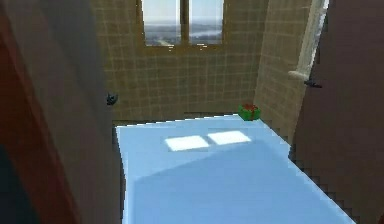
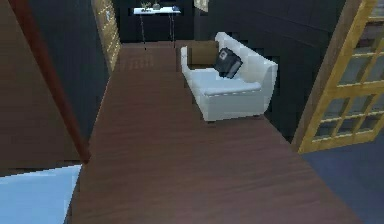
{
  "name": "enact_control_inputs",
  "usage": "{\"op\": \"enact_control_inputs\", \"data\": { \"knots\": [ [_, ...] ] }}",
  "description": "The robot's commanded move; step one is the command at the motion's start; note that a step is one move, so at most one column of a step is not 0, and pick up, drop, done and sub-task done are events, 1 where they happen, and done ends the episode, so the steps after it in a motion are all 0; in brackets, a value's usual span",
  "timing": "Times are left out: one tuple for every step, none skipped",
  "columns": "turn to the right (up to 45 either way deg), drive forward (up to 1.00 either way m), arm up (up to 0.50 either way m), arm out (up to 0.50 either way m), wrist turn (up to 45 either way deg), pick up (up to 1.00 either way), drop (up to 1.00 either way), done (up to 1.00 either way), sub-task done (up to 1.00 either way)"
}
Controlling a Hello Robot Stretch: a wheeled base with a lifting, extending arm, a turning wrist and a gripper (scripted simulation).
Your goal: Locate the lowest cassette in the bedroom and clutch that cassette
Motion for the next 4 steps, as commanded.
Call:
{"op": "enact_control_inputs", "data": {
  "knots": [
    [12.0, 0.0, 0.0, 0.0, 0.0, 0.0, 0.0, 0.0, 0.0],
    [0.0, 0.4, 0.0, 0.0, 0.0, 0.0, 0.0, 0.0, 0.0],
    [-24.0, 0.0, 0.0, 0.0, 0.0, 0.0, 0.0, 0.0, 0.0],
    [0.0, 1.0, 0.0, 0.0, 0.0, 0.0, 0.0, 0.0, 0.0]
  ]
}}
